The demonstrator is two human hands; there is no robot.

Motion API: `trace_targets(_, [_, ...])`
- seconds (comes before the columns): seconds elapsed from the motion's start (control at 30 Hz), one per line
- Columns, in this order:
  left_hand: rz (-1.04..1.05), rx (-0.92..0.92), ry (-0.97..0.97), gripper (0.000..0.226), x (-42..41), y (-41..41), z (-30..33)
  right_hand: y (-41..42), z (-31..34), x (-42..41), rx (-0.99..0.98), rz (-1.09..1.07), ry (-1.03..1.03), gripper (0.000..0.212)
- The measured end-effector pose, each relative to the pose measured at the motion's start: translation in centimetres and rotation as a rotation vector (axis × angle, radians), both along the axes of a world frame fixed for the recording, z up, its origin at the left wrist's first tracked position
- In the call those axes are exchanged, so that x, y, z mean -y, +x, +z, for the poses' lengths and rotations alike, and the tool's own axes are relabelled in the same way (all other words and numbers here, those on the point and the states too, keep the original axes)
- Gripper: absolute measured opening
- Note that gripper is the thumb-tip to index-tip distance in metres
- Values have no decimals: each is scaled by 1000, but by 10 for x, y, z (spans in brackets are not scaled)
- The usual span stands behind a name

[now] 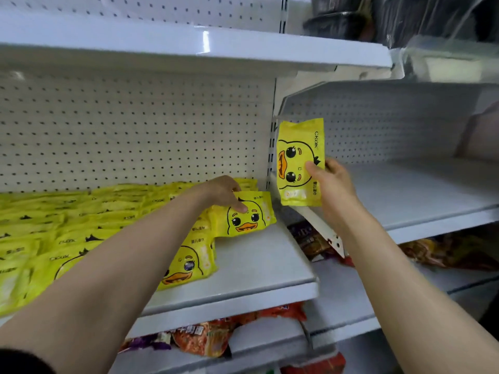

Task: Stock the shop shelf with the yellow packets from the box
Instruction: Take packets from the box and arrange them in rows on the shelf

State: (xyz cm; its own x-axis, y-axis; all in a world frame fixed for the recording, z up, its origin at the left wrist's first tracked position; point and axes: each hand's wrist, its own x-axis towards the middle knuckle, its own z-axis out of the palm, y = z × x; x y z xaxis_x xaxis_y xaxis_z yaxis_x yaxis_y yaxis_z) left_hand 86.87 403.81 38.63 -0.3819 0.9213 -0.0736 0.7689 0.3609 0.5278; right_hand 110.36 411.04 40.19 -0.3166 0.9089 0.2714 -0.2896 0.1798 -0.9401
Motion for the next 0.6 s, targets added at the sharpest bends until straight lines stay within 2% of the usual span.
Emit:
trace_targets(0.3, [-18,-199,-81,78,-38,-22,-23,-15,-9,-37,-5,63,-3,27])
trace_targets(0.53, [-75,-193,65,60,-42,-36,-44,-32,-12,-45,7,55,-16,27])
trace_targets(0.6, [-84,-276,125,60,-40,-38,-49,-37,-12,-47,11,49,-10,22])
